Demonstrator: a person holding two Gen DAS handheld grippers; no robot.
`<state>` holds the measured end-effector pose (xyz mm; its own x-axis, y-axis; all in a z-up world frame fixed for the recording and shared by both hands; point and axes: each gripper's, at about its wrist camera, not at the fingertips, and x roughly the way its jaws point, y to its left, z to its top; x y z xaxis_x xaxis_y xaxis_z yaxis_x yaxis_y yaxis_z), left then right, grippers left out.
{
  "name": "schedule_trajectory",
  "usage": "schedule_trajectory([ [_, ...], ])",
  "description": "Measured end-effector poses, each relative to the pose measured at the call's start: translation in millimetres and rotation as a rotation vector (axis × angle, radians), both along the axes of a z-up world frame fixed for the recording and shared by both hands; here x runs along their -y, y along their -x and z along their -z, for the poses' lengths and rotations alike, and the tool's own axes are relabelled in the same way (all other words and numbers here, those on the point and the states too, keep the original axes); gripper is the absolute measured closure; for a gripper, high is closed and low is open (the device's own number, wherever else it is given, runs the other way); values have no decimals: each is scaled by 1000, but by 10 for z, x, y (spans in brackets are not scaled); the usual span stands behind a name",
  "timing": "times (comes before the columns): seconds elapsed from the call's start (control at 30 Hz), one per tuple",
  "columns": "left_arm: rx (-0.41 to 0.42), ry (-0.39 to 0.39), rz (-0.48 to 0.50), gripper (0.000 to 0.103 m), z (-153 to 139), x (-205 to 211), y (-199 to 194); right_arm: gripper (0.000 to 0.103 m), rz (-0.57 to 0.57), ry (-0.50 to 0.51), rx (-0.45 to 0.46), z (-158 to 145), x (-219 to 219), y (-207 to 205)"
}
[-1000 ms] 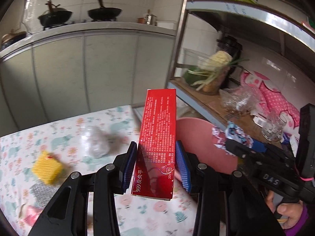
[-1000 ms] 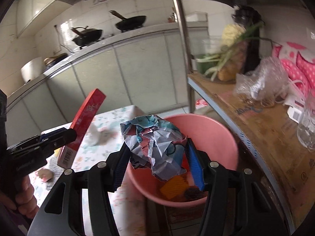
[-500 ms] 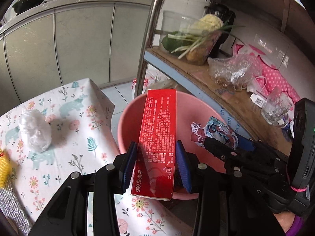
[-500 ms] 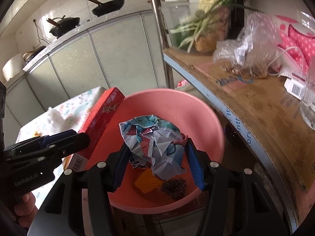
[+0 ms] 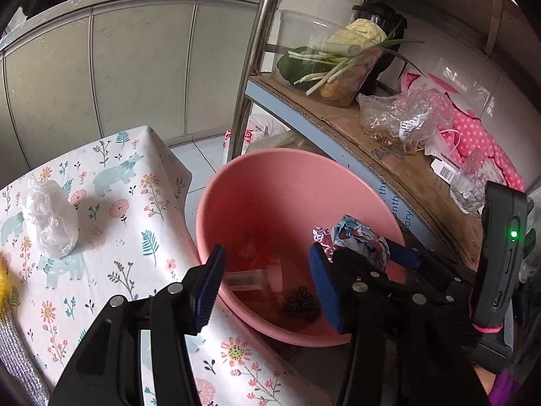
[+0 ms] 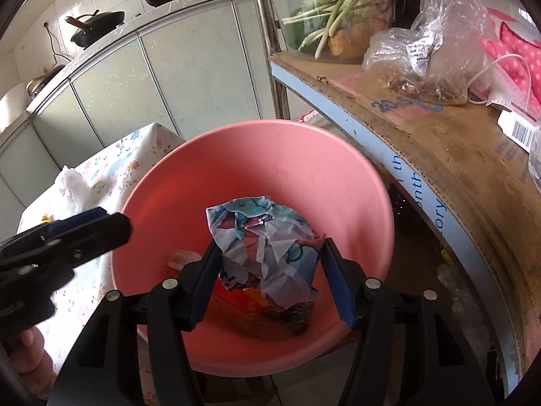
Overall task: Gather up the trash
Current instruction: 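Open both tools inside the pink bucket to drop the items, then move both tools back from the bucket over the table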
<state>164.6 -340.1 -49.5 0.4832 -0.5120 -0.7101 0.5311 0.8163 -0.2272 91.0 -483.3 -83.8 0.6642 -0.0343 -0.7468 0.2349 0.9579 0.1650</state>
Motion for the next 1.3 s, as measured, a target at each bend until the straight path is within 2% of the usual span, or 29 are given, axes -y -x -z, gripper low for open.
schedule_trajectory([
  [0.4, 74, 15, -19, 45, -273, -395, 228, 39, -8, 26, 24, -189, -121, 60],
  [0.67, 100, 33, -59, 43, -435, -787, 403, 39, -49, 36, 78, -478, -432, 194],
  [0.9, 123, 20, -107, 41, -566, -1341, 617, 39, -121, 31, 103, -657, -859, 299],
  [1.07, 147, 5, -191, 41, -674, -1886, 769, 39, -201, 15, 119, -733, -1223, 283],
  [1.3, 165, -24, -395, 41, -739, -2747, 1035, 39, -329, 15, 144, -867, -1737, 319],
])
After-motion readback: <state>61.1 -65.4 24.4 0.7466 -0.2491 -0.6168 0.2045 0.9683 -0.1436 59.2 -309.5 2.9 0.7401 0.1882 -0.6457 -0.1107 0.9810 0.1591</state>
